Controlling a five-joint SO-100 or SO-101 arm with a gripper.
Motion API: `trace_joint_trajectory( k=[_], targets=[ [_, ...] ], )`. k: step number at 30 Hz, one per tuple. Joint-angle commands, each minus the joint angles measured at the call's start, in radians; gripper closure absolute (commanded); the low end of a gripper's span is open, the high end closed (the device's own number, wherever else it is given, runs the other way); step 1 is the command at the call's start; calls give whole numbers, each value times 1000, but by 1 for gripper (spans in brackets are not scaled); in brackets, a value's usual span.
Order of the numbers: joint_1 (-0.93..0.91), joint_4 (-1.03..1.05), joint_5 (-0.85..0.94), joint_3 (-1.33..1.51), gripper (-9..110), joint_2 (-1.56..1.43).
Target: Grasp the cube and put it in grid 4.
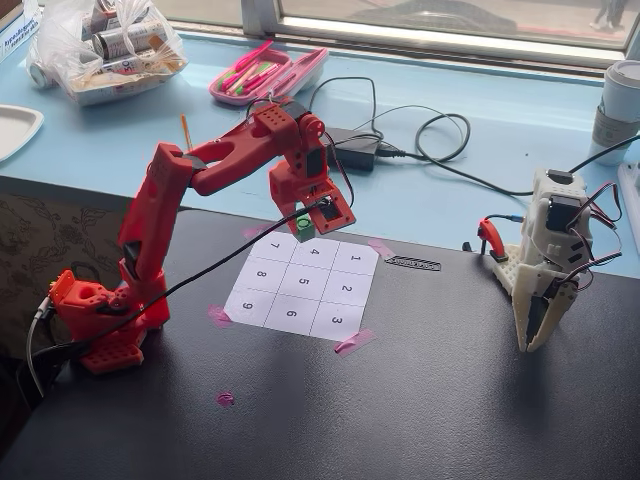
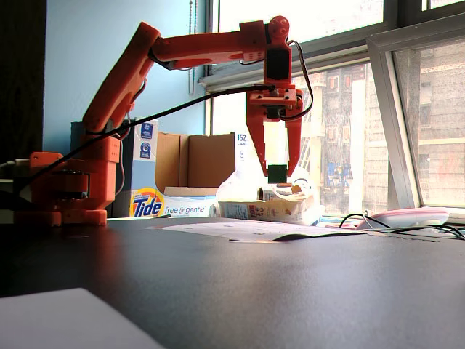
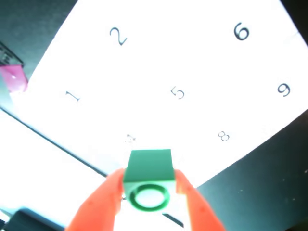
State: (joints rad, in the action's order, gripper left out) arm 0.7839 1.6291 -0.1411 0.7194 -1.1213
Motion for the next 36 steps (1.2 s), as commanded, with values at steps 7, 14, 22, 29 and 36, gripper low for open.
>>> trace_joint_trajectory(
  k=[7, 14, 22, 29, 36],
  targets=[
    [-15, -72, -6, -101, 101, 158],
    [-5, -112, -14, -114, 101, 239],
    [25, -126, -9, -137, 101, 258],
    [61, -135, -6, -141, 101, 270],
    [72, -126, 3, -140, 83, 275]
  ],
)
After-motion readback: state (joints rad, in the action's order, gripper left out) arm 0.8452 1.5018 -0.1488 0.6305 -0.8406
